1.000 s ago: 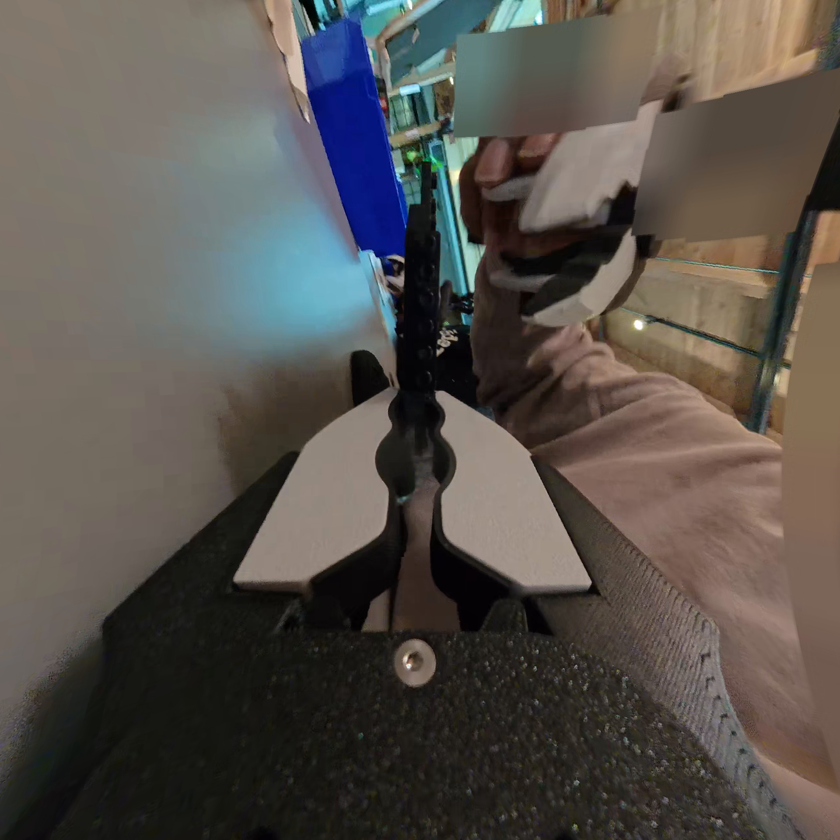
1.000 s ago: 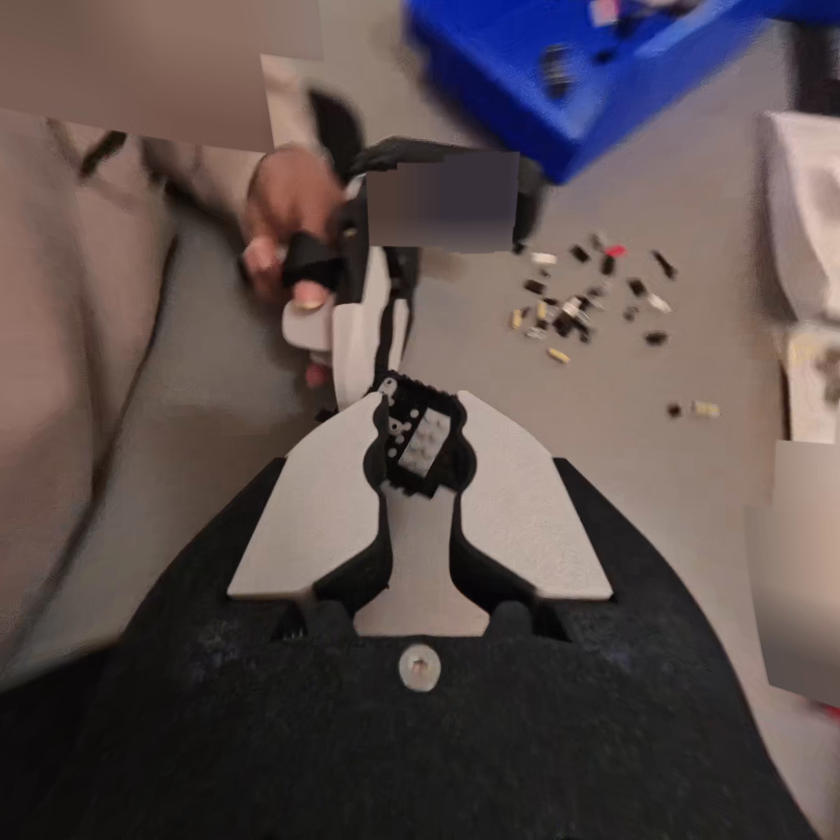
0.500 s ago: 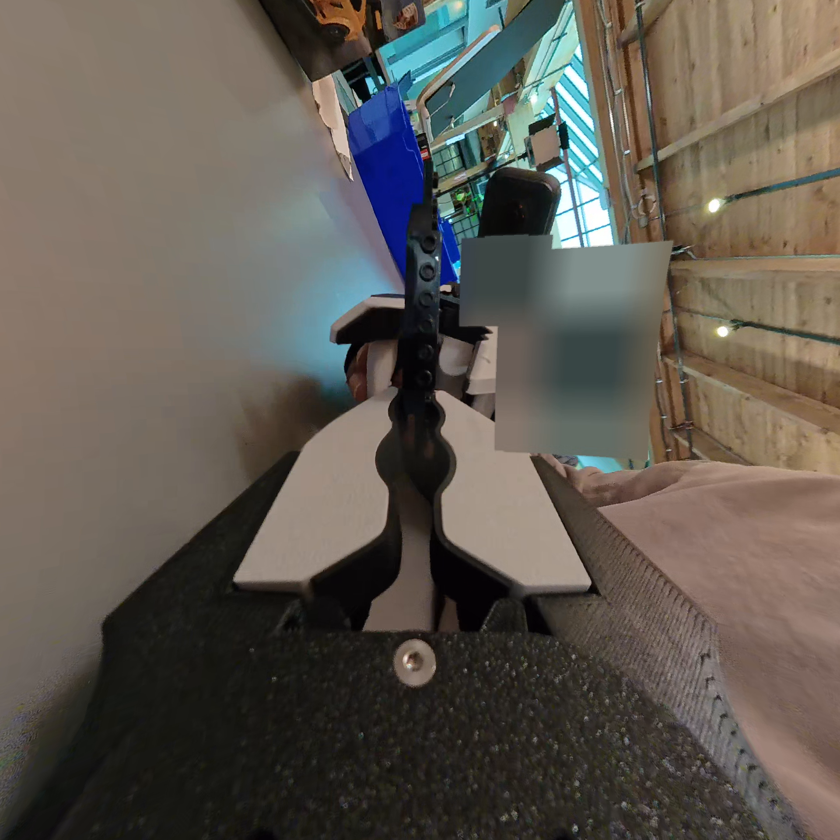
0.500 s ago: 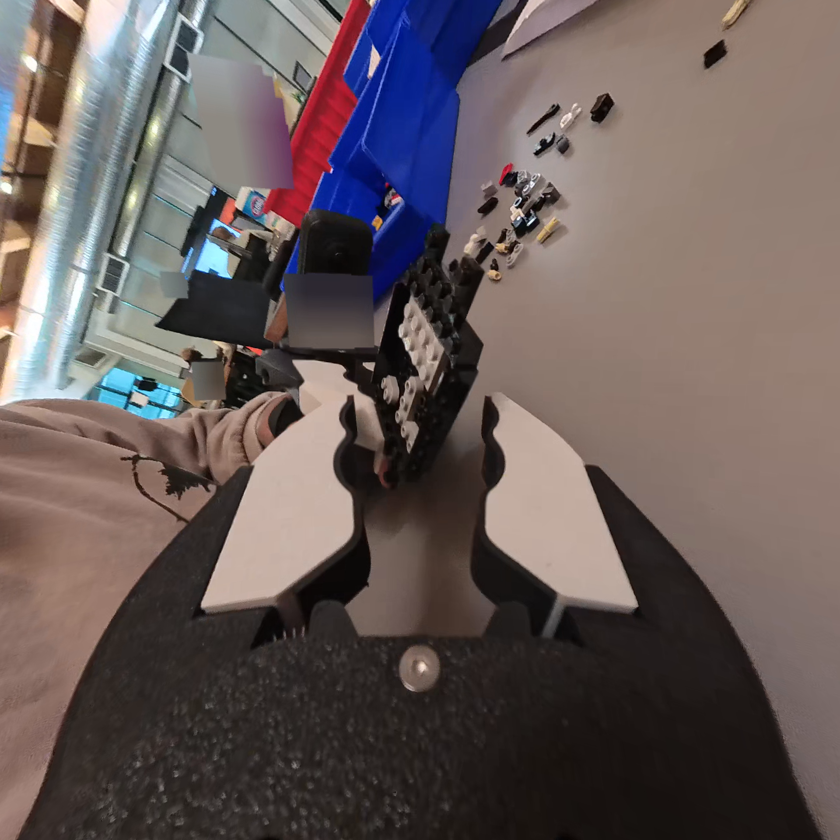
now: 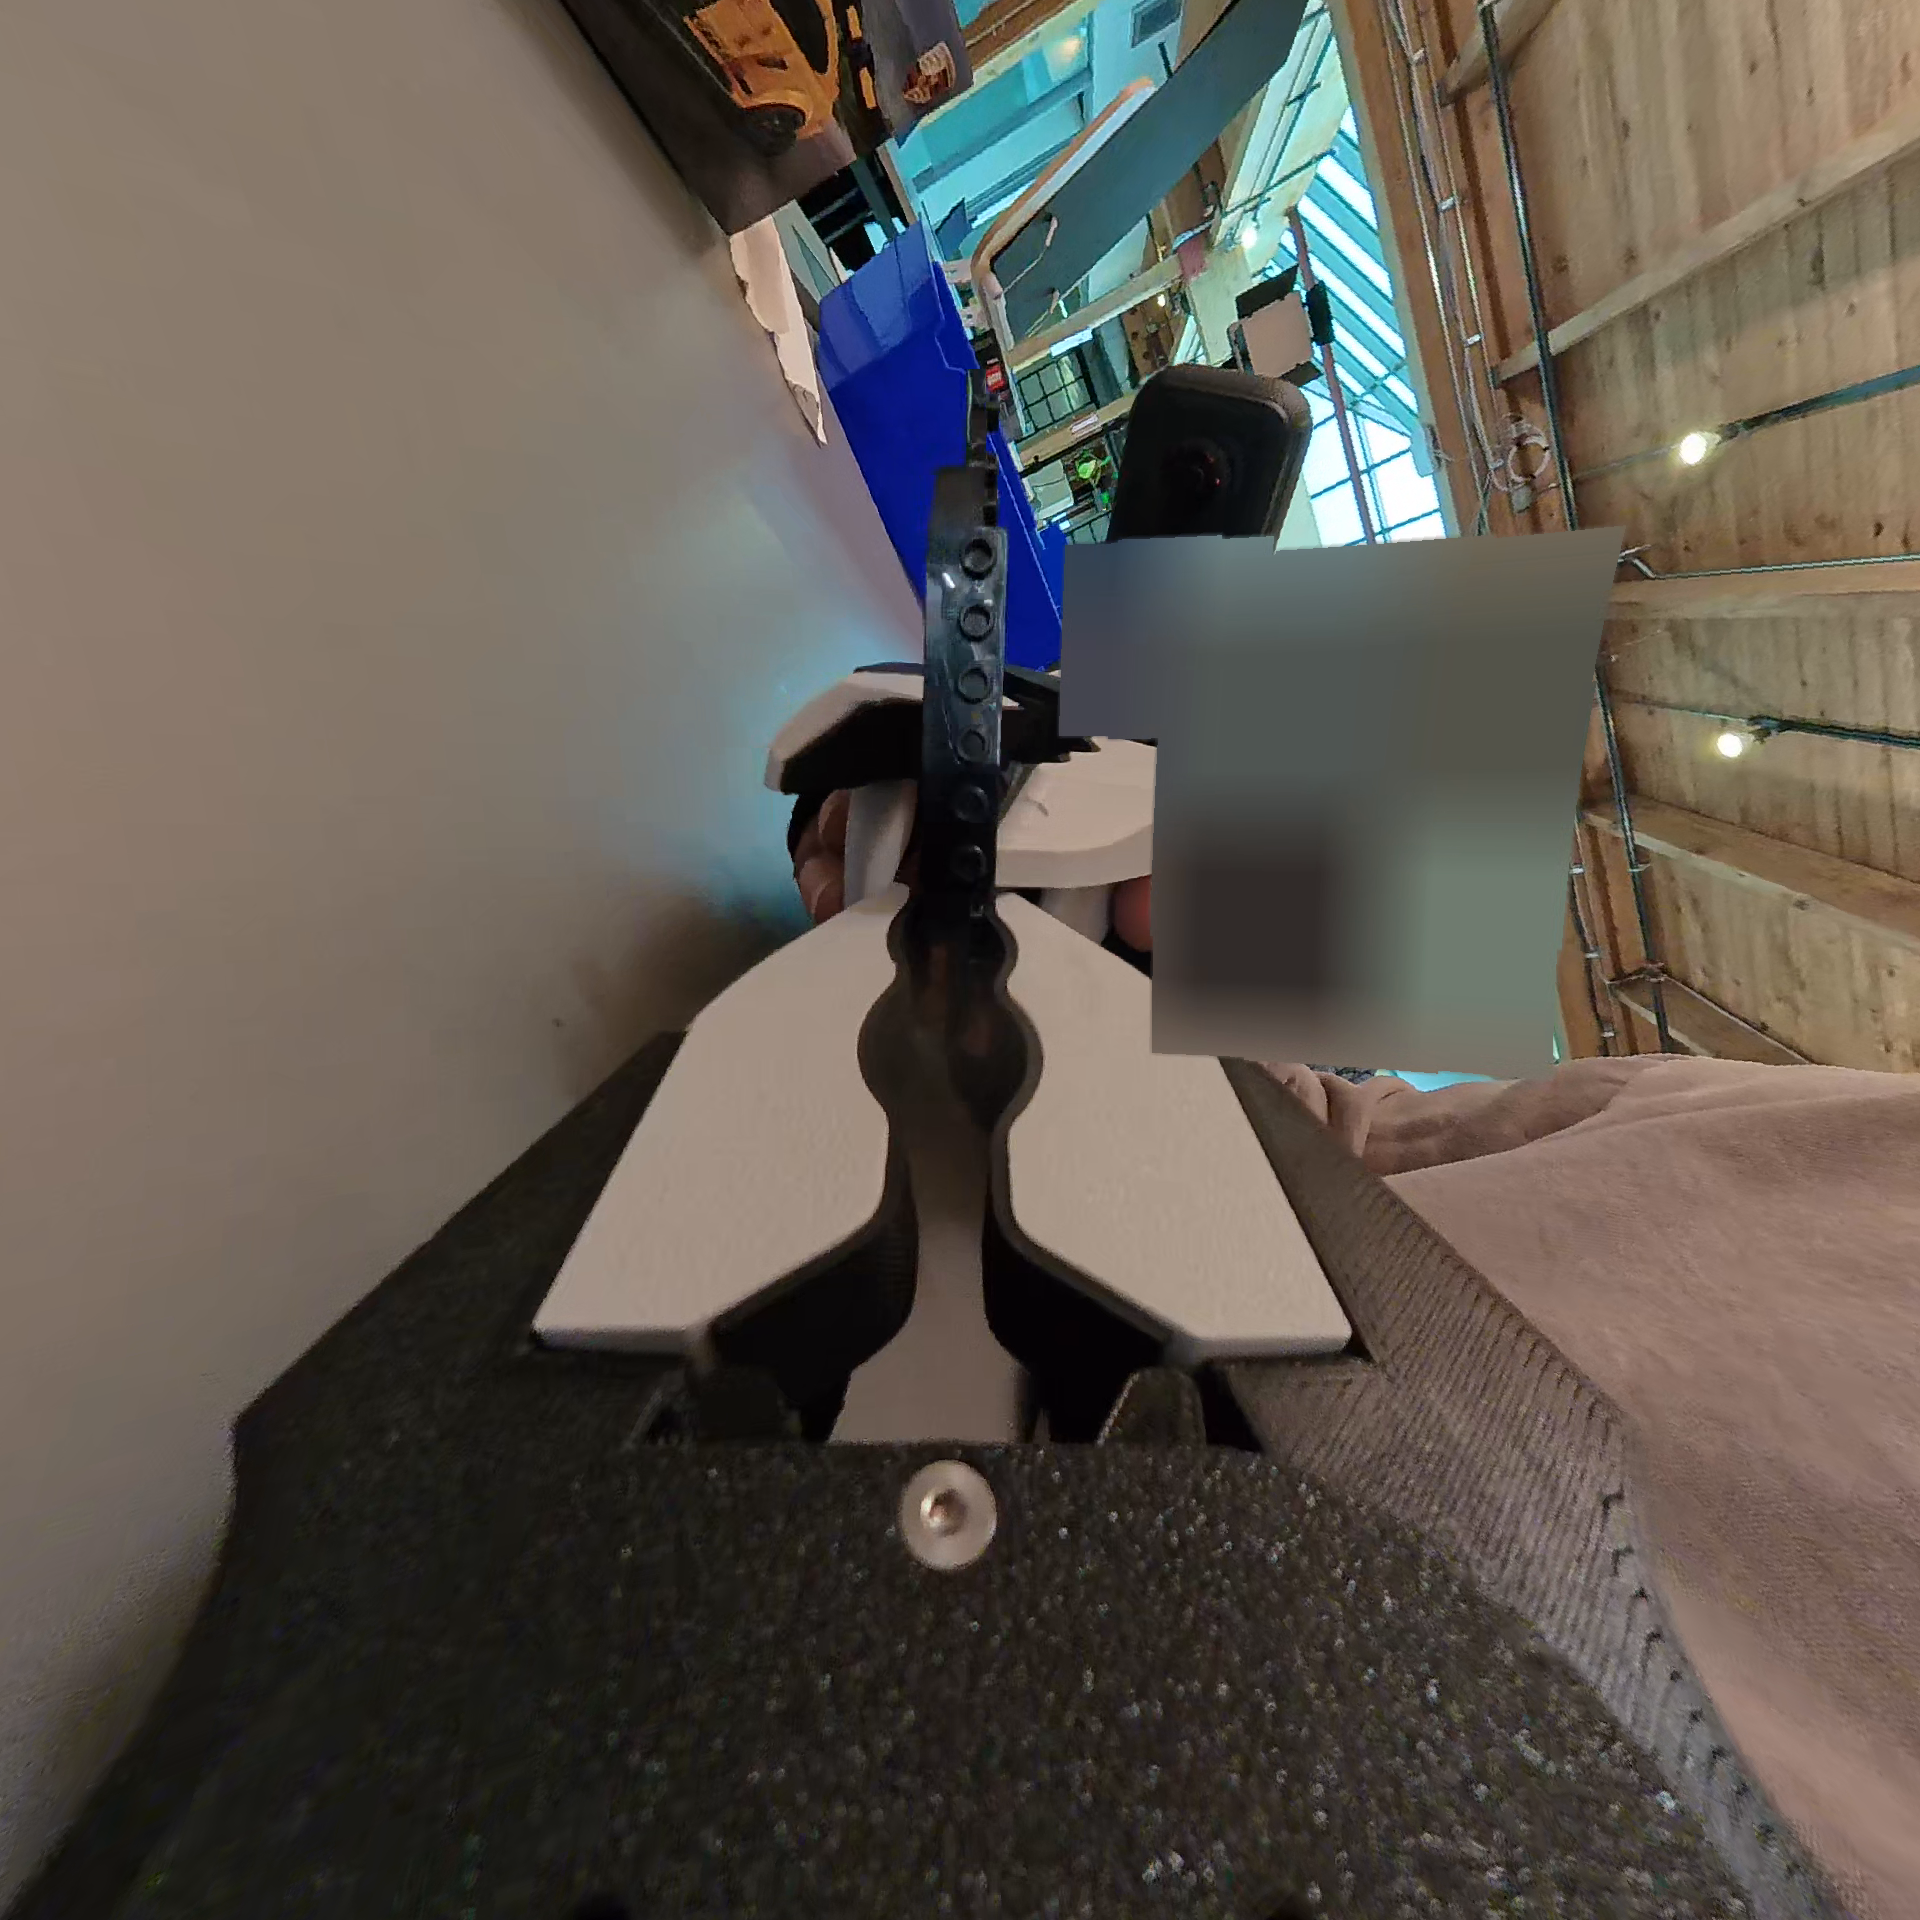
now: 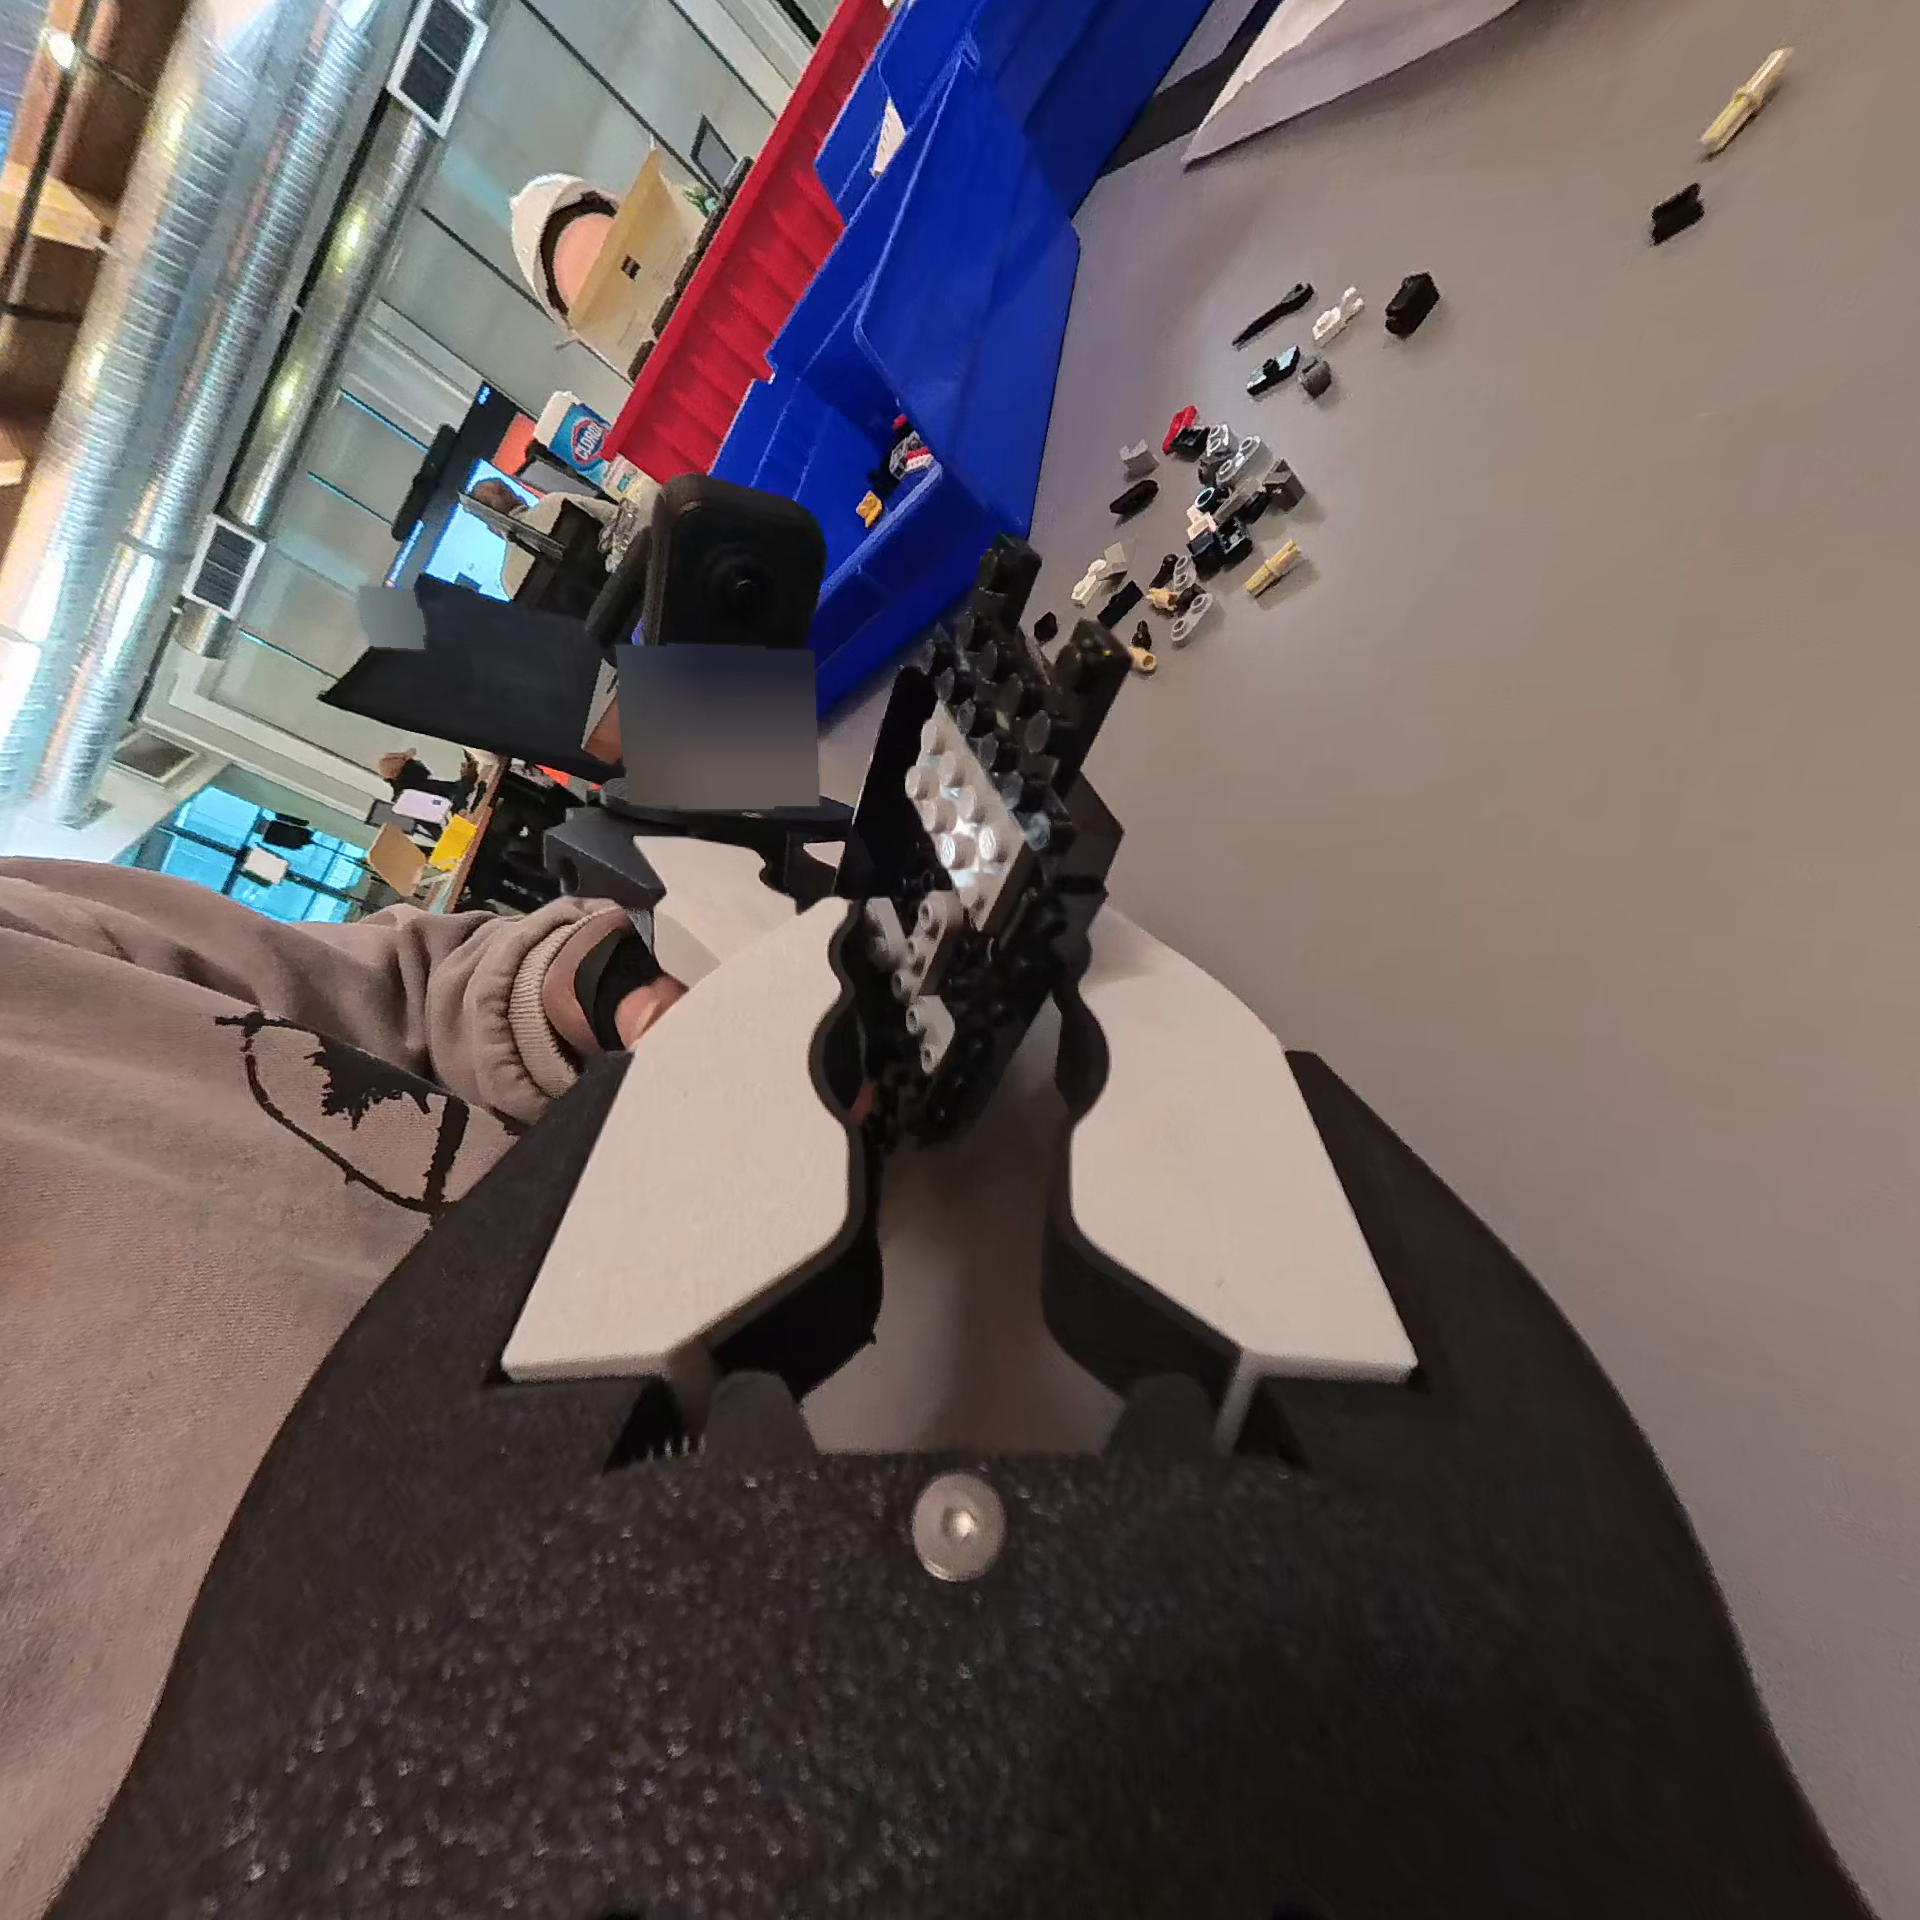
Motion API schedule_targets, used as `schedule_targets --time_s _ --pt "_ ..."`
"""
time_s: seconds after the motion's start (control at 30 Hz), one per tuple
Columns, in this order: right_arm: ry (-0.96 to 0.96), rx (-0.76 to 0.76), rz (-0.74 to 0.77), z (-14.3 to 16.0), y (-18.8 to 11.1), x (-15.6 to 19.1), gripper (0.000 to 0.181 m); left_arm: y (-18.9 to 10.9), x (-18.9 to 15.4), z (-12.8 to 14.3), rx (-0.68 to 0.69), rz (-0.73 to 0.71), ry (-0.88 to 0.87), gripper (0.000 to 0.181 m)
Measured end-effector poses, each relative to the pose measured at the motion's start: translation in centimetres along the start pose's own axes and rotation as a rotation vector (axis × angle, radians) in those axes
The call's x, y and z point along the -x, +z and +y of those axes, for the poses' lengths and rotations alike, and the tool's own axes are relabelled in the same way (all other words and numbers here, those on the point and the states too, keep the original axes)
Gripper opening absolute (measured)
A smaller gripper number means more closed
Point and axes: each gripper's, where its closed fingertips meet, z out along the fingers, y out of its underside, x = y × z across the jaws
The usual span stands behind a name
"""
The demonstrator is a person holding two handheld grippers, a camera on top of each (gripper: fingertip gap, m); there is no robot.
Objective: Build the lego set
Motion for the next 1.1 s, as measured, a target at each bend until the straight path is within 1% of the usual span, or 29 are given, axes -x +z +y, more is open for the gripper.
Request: schedule_targets --time_s 0.13,0.37,0.47,0.57,0.67,0.77,1.0,1.1 --pt "-0.048 -0.003 0.001 -0.2 -0.1 0.2 0.032 0.0 -0.2 0.0 -0.004 0.008 0.007 0.009" --pt "-0.080 -0.031 -0.082 -0.4 -0.3 1.3 0.025 0.1 -1.0 0.1 0.012 0.034 0.074 0.009" --pt "-0.114 -0.034 -0.089 -0.4 -0.3 1.5 0.024 0.1 -1.2 0.2 0.025 0.031 0.114 0.009" --pt "-0.177 -0.043 -0.101 -0.5 -0.5 2.0 0.022 0.1 -1.5 0.3 0.030 0.040 0.159 0.010" --pt "-0.226 -0.055 -0.130 -0.5 -0.6 2.6 0.014 0.1 -1.8 0.4 0.042 0.057 0.189 0.010" --pt "-0.281 -0.067 -0.127 -0.3 -0.7 3.0 0.010 0.1 -1.8 0.5 0.064 0.039 0.270 0.011" --pt "-0.415 -0.066 -0.088 -0.4 -1.2 3.8 0.010 0.2 -2.5 0.7 0.055 0.060 0.357 0.012" --pt "-0.529 -0.104 -0.152 -0.6 -1.8 5.0 0.009 0.3 -3.4 0.8 0.041 0.093 0.438 0.010"
